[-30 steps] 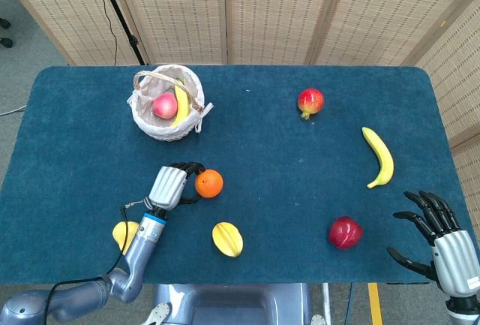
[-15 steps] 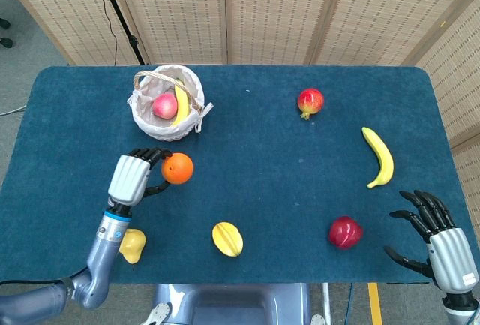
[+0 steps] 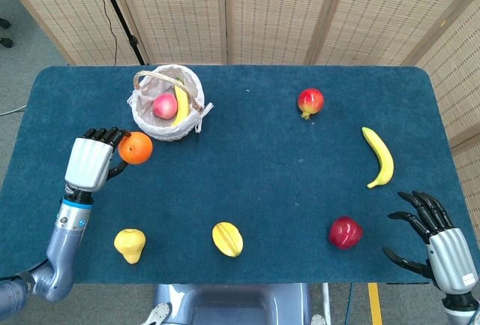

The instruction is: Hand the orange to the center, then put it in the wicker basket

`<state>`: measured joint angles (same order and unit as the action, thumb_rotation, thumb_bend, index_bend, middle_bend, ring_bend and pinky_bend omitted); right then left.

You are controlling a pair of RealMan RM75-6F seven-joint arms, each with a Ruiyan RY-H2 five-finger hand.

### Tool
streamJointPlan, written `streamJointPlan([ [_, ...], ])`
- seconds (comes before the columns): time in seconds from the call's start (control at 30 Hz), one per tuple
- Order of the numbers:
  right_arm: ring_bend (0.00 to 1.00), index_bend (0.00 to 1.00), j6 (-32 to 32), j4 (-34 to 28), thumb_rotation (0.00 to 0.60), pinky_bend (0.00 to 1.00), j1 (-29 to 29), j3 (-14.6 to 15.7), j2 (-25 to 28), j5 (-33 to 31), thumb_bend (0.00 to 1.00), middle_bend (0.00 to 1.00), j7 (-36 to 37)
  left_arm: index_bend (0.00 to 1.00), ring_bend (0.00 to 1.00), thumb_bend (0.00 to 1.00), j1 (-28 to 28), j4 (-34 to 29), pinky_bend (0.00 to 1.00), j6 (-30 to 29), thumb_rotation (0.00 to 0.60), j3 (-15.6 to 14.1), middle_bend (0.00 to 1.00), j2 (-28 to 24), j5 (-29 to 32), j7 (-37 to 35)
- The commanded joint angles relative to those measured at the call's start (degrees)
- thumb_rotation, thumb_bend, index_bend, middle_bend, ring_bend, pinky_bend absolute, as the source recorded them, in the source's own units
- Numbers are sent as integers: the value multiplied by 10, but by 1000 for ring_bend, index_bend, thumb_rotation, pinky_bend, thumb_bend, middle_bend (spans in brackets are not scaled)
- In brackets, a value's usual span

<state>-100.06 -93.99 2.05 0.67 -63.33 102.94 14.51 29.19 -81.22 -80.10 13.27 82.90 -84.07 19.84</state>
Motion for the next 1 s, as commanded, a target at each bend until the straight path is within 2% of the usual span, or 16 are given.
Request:
streamJointPlan([
  [0.03,132,362,-3,0,600,115,-1,1,1,2,0,175,2,645,497,201,17,38,521,25,600,9,610,-4,12,8],
  [0.27,138,366,-6,1,600,119,-3,2,4,7,0,176,11,647,498,201,64,142,522,75,600,28,611,23,31,10],
  [0.5,141,370,-7,-1,600,119,-3,3,3,11,0,179,7,647,498,201,124,270,522,93,600,42,612,76,20,-34],
  [0.87,143,375,-1,0,600,119,-1,1,3,9,0,181,8,649,493,201,200,422,521,114,600,34,612,154,-3,-101],
  [1.0,144,377,1,0,600,119,-1,0,3,3,0,181,10,606,420,143,215,469,508,118,600,26,560,186,-6,-132],
])
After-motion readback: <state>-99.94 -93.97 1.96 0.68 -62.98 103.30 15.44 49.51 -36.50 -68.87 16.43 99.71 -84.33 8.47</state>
